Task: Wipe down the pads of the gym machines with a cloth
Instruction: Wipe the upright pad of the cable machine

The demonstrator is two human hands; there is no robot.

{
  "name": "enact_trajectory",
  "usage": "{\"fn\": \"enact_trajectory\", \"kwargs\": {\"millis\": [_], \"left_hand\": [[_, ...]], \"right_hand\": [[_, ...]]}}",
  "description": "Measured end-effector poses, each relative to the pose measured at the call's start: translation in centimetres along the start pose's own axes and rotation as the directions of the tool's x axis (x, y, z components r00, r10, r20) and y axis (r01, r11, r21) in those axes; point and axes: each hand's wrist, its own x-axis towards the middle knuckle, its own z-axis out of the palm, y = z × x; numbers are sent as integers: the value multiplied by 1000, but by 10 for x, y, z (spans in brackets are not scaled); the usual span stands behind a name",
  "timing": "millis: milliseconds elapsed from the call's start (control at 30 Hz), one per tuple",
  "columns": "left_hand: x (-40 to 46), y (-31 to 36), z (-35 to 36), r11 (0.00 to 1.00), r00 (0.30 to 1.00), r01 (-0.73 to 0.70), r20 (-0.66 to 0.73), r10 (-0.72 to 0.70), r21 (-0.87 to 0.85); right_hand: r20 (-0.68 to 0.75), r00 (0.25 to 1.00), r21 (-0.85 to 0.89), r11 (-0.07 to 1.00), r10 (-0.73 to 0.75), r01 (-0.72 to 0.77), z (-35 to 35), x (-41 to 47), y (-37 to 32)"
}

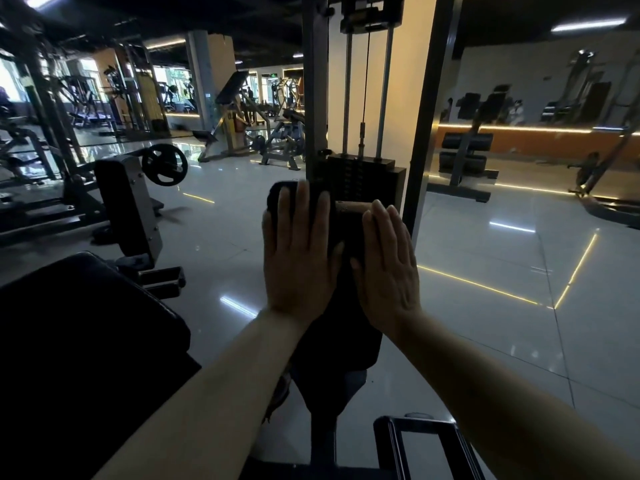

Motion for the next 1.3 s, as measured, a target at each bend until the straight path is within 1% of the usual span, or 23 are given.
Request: {"fn": "enact_trajectory", "kwargs": {"millis": [67,133,200,267,333,467,567,633,700,767,833,900,967,1033,1133,1200,1300], "left_hand": [[15,-3,0,1000,1000,-3,-17,2,-12],[12,-2,4,1000,999,11,-53,-12,-11],[-4,1,11,1000,996,22,-91,-24,-17],[-32,2,20,999,995,0,-104,-4,-34],[-70,3,30,999,997,-18,-80,15,-45],[-160,11,45,1000,999,16,29,-16,0],[-194,10,50,999,994,-16,108,12,37],[-190,8,49,998,994,-28,106,22,58],[-169,9,45,999,997,-9,78,6,44],[-133,12,40,999,999,35,24,-35,-12],[-88,13,32,998,999,42,-17,-43,-51],[-39,10,21,997,998,47,-39,-49,-53],[0,6,10,995,994,85,-68,-89,-59],[17,7,4,988,987,130,-82,-137,-79],[1,10,9,983,981,160,-98,-169,-94],[-32,12,18,987,986,130,-93,-139,-95],[-100,13,30,990,993,117,-20,-119,-85]], "right_hand": [[-6,1000,-35,999,-8,8,2,-1,1],[5,1000,-61,998,-7,8,3,-1,1],[11,1000,-95,996,4,-2,2,-1,0],[9,999,-133,991,31,-30,1,0,-3],[13,998,-143,988,60,-57,1,2,-4],[11,998,-150,987,59,-57,4,2,-4],[-13,999,-143,988,50,-52,5,2,-3],[-27,999,-139,989,43,-46,5,1,-3],[-46,999,-143,989,30,-36,6,1,-3],[-55,998,-145,989,5,-13,7,0,-2],[-54,998,-152,988,-14,6,5,1,-2],[-42,999,-164,986,-25,18,4,0,-1],[-32,999,-175,984,-33,27,4,0,-2],[-29,999,-164,986,-17,12,3,0,-2],[-28,1000,-130,991,5,-8,1,1,-2],[-22,1000,-113,993,14,-16,1,2,-4],[-40,997,-100,993,59,-63,2,2,-8]]}}
